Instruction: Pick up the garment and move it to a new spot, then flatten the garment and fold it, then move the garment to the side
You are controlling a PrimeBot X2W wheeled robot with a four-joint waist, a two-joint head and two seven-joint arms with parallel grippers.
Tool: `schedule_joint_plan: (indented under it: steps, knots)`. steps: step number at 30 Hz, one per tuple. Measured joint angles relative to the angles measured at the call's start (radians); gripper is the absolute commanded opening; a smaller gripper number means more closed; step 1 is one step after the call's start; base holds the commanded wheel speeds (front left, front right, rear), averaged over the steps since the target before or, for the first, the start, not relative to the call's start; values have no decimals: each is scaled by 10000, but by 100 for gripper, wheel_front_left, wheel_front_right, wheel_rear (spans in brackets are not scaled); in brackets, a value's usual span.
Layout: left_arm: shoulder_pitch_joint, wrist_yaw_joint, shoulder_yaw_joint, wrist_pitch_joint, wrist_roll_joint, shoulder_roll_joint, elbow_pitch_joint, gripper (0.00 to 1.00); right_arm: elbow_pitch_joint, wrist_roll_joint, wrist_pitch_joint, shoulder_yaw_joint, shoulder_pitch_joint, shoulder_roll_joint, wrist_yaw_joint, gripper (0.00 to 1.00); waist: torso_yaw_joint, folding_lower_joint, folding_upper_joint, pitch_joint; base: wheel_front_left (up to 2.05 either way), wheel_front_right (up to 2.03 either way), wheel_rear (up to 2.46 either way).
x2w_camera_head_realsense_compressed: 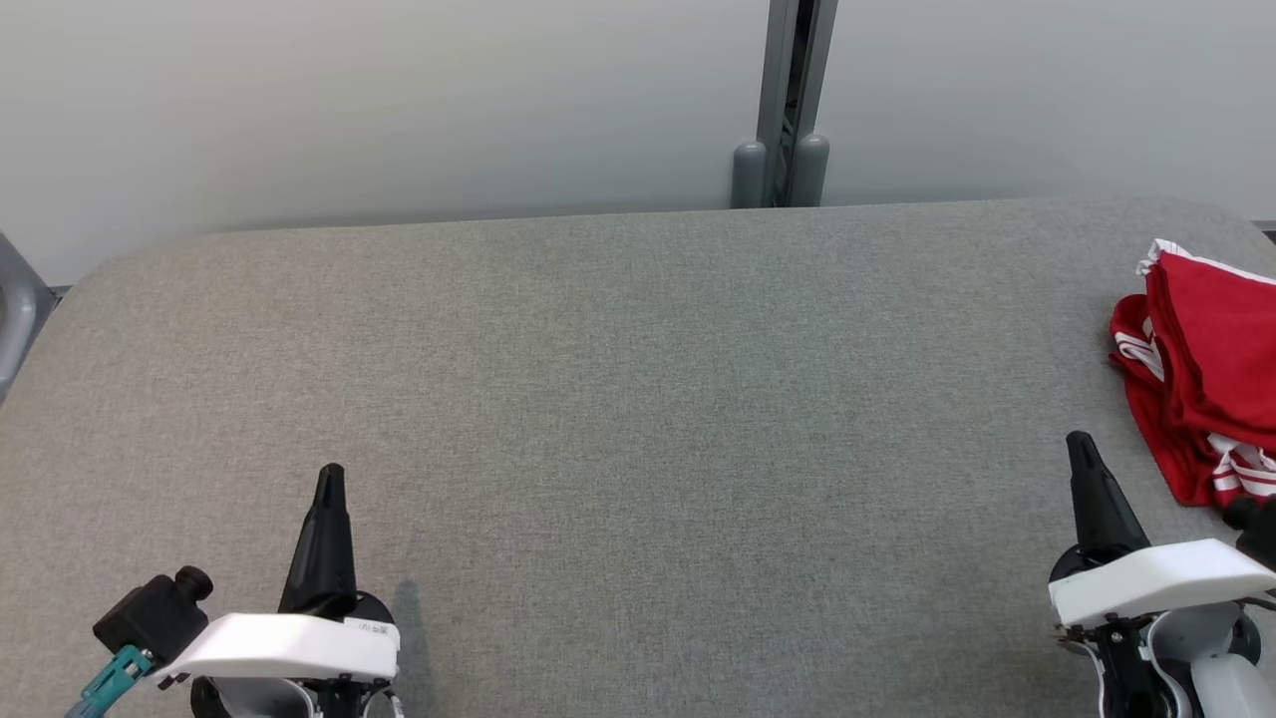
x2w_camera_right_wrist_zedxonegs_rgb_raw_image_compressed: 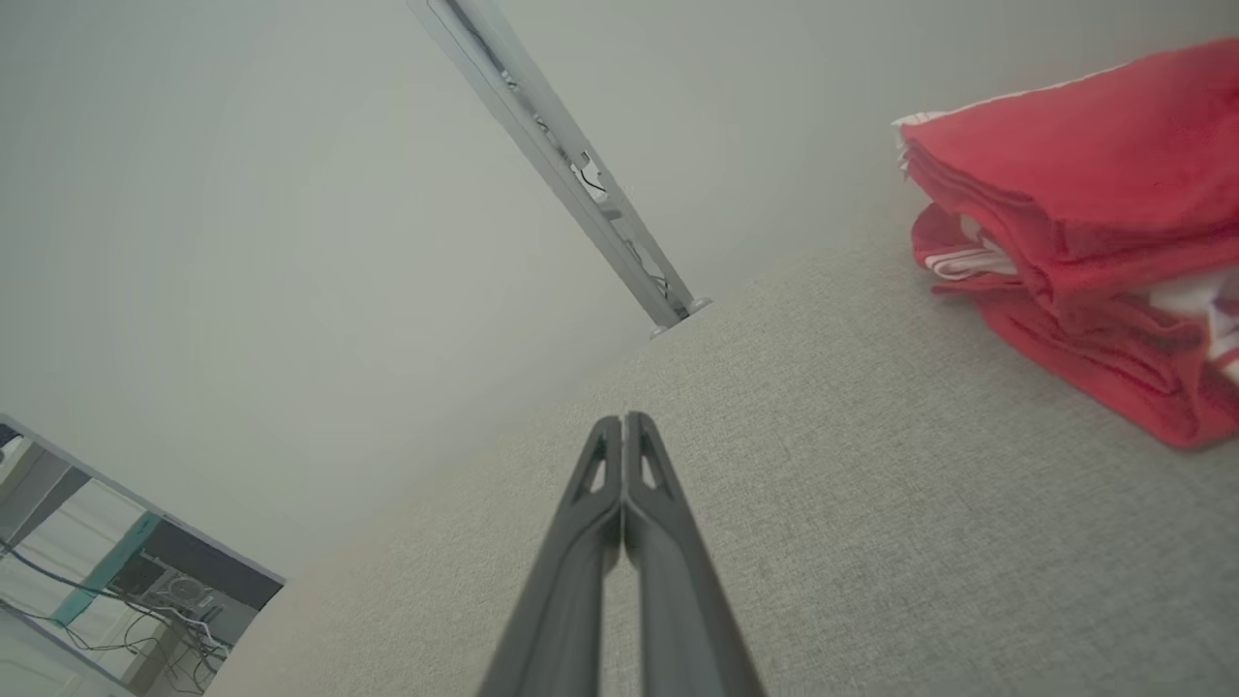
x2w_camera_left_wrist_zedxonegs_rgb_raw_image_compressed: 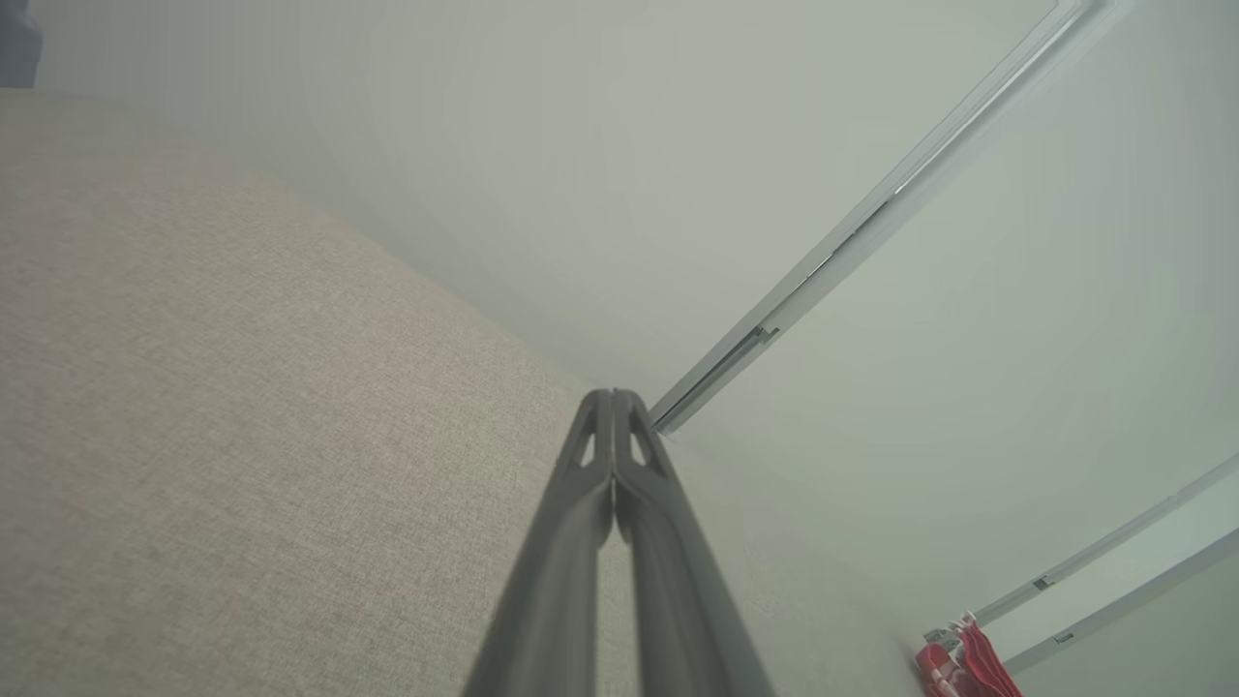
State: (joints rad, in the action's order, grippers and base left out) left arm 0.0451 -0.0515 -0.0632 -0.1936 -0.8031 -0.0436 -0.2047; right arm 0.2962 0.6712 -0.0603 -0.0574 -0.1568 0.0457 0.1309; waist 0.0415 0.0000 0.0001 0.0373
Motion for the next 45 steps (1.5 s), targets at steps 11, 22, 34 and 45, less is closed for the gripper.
schedule_joint_plan:
  steps: [11,22,34,45]
  knots:
    - [276,-105,90,232,-1461,-8,-265,0,345,1605,608,-332,-294,48,0,0,-52,0,0,-35,0,0,0]
    - [539,-224,153,407,-2669,-12,-477,0,594,2911,1089,-608,-594,79,0,0,-99,0,0,-67,0,0,0]
    - [816,-359,222,600,-3852,-15,-688,0,848,4188,1572,-882,-812,113,0,0,-151,0,0,-102,0,0,0]
    - [1026,-443,288,715,-4838,-17,-872,0,1080,5260,1975,-1085,-1012,140,0,0,-198,0,0,-134,0,0,0]
